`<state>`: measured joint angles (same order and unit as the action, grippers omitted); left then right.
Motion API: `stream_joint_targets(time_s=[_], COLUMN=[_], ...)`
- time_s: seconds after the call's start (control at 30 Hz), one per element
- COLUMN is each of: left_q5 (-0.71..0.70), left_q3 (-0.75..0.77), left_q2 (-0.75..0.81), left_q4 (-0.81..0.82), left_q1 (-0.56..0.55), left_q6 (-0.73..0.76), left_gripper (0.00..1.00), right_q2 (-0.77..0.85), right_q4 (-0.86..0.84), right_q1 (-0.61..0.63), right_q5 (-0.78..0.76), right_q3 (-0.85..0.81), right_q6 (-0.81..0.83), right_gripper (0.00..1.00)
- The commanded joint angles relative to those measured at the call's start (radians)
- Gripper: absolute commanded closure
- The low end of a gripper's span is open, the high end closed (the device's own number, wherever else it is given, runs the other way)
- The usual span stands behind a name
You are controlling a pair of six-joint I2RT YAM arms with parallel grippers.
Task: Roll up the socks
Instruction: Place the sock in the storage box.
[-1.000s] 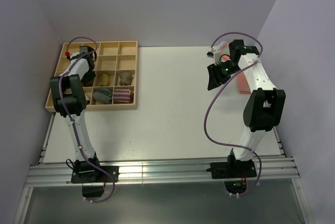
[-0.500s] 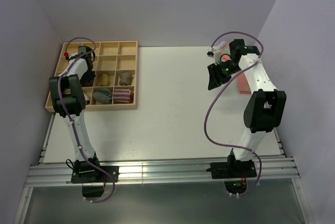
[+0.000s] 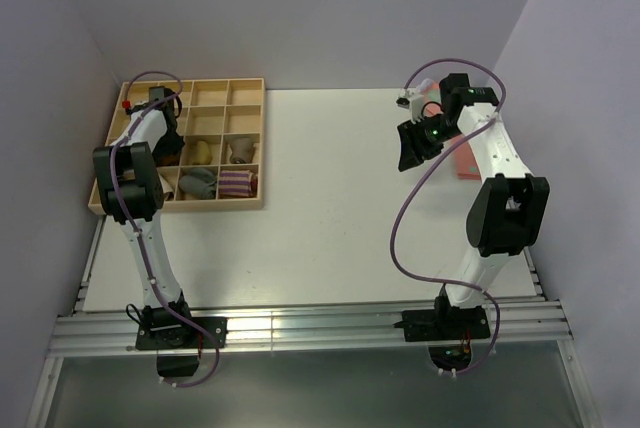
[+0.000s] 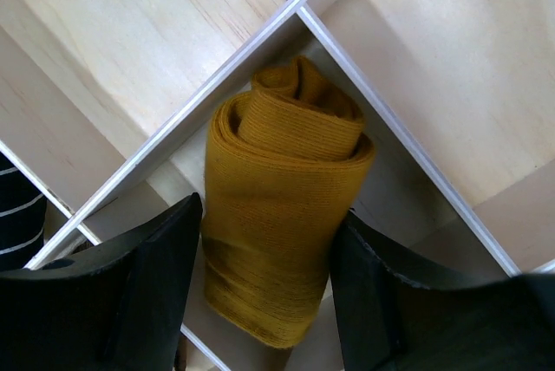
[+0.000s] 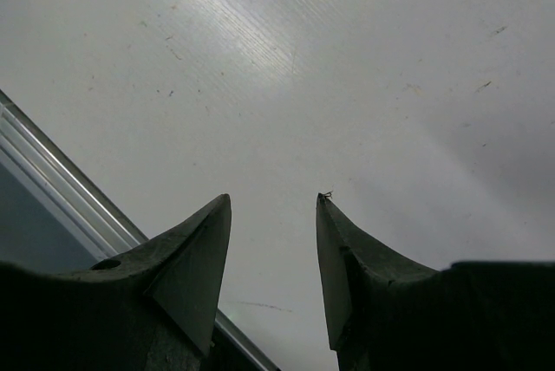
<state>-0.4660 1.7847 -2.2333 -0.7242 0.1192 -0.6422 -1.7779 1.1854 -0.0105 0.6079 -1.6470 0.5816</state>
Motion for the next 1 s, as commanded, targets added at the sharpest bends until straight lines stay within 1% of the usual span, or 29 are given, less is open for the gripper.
stream_joint_targets(time_s=[0.0,0.27,0.5,0.77,0.83,0.97], left_q5=[0.082,0.081,0.089,0.082,0.076,0.063], left_q3=[0.021,0.047,0.042,0.088,0.1,0.105], left_q2=[0.014,0.041,0.087,0.075,0.074,0.092], left_q4=[-0.089,-0.101,-0.075,-0.101,-0.112,-0.118], left_q1=[-0.033,-0.035,-0.035,-0.033,-0.033,-0.033], left_q6=[-0.013,-0.016,-0.008,-0.005,-0.008,-0.007], left_gripper=[0.36,0.35,0.34,0.32,0.32,0.32], right_q2=[0.06,0.057,0.055,0.055,0.055,0.057], right_q4=[0.002,0.005,0.014,0.016,0.019,0.017], right_q1=[0.006,0.006,0.006,0.006,0.032,0.034], right_q5=[-0.004,0.004,0.009,0.009,0.007,0.007], right_q3=[0.004,-0.002,-0.02,-0.025,-0.025,-0.025], right_q6=[0.011,0.011,0.009,0.004,0.004,0.004], right_gripper=[0.49,0.49,0.49,0.49,0.49,0.49])
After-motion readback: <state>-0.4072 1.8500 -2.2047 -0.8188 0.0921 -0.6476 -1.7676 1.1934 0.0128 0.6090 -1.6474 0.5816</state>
